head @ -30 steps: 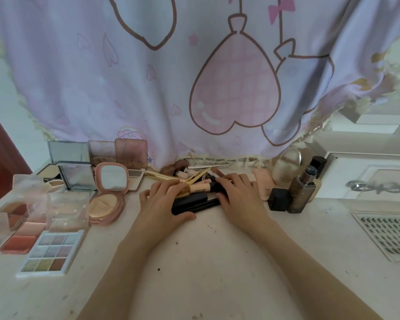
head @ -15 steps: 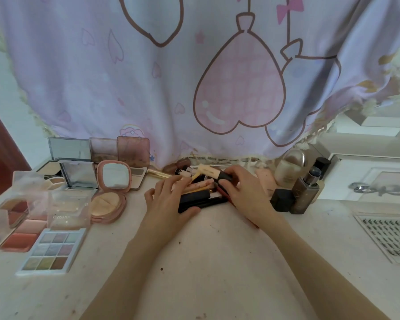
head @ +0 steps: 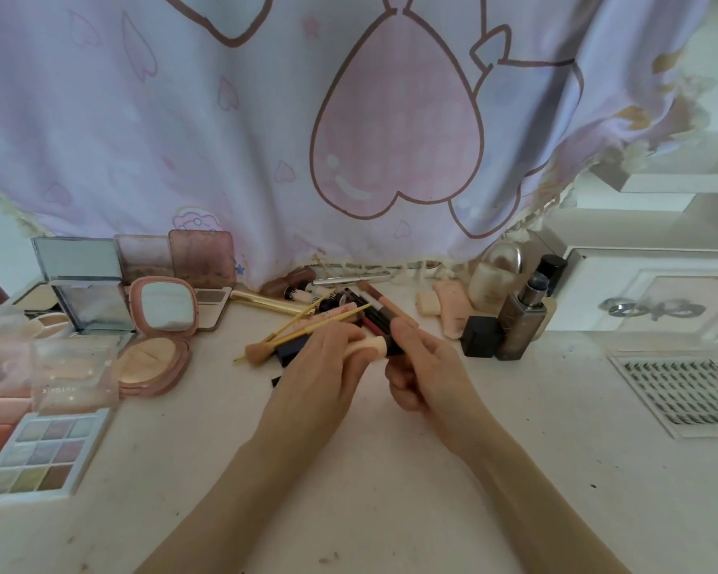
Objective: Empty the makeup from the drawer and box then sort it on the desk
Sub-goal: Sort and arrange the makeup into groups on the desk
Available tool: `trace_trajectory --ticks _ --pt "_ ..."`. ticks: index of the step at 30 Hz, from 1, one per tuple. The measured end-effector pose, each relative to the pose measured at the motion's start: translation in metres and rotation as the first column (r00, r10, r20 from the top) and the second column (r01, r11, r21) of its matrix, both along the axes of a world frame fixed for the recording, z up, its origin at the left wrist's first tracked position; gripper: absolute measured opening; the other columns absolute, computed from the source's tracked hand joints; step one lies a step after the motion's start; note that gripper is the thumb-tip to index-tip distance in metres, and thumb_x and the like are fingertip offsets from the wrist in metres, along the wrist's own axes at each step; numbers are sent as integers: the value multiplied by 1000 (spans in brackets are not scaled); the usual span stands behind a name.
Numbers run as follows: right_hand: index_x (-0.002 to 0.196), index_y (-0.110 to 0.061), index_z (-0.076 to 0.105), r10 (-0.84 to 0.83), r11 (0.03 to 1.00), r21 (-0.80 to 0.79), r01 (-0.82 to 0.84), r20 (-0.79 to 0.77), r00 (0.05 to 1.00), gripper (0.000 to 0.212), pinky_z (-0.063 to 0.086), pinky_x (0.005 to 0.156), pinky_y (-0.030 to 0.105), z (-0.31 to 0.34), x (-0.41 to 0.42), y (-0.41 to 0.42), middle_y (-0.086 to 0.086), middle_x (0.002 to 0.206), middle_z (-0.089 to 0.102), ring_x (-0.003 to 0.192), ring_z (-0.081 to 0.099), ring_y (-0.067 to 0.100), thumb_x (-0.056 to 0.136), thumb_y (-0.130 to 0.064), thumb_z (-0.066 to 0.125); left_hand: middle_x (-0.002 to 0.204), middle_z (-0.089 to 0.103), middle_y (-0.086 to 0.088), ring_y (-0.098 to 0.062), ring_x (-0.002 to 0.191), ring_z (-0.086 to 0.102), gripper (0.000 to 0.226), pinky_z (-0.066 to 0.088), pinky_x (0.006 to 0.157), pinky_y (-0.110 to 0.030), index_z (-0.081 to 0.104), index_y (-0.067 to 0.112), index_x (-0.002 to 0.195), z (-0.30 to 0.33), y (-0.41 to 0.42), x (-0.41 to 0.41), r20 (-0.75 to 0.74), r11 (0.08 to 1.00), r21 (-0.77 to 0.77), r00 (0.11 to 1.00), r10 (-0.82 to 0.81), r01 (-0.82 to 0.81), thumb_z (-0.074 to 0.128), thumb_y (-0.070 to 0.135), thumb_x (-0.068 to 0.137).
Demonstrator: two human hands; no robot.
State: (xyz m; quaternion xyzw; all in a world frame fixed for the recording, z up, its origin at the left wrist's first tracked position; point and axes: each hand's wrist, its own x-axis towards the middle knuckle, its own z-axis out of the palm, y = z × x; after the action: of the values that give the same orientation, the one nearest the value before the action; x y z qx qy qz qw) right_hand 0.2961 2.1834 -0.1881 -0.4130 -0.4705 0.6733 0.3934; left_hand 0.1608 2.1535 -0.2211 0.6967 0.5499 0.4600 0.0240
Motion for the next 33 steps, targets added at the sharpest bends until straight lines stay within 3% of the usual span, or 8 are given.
trace_trajectory --ticks 5,12,15,17,20,25,30,33 --pt "75 -11 54 -9 989 142 -25 234 972 36 29 38 14 -4 -8 -11 -11 44 39 38 35 4 96 -36 41 46 25 16 -12 54 42 30 33 48 -21 36 26 59 9 -2 2 11 985 79 988 151 -152 34 29 89" --pt "60 -26 41 -348 673 737 -64 392 851 32 33 44 9 -12 -3 -14 -13 49 37 48 46 0 92 -28 47 42 43 8 -6 43 38 50 28 44 -17 47 15 48 13 -3 11 428 940 -340 890 156 -1 39 26 96" --pt "65 -22 47 -309 794 604 67 306 900 27 32 47 11 -13 -3 -11 -11 53 44 48 45 3 89 -30 57 53 48 4 -7 49 42 49 30 49 -17 53 19 55 11 -4 5 311 963 -268 948 69 17 40 49 93" --pt "70 -18 49 -262 887 431 166 173 949 23 32 47 17 -11 0 -5 -11 51 46 45 40 4 87 -30 59 67 52 14 1 65 51 17 36 56 -13 47 36 76 10 -4 1 135 972 -231 991 -15 47 54 49 85" --pt "75 -6 48 -231 937 266 225 -8 973 26 26 39 19 -7 6 -1 -5 47 40 39 31 9 86 -25 62 75 51 20 4 76 54 34 41 57 -17 36 40 88 4 -4 0 54 974 -223 998 -26 38 68 38 76" --pt "79 -9 59 -84 965 247 91 -40 996 11 25 43 20 0 13 -3 -2 53 50 44 33 9 89 -13 59 60 48 11 -4 69 51 31 36 56 -17 47 34 74 6 -6 0 24 969 -238 998 -59 63 30 50 94" --pt "83 -12 66 -58 961 271 55 5 998 11 28 47 22 0 14 -3 3 66 54 53 36 12 89 -9 57 72 50 13 5 67 49 28 38 60 -11 40 38 94 7 -7 5 111 960 -264 992 -66 93 64 37 80" --pt "81 -18 63 -100 933 354 60 96 990 17 33 48 18 -2 14 -2 -10 72 55 52 42 7 89 -6 55 76 54 14 0 69 54 17 40 62 -12 37 39 84 9 -8 6 112 955 -279 991 -69 98 53 43 80"
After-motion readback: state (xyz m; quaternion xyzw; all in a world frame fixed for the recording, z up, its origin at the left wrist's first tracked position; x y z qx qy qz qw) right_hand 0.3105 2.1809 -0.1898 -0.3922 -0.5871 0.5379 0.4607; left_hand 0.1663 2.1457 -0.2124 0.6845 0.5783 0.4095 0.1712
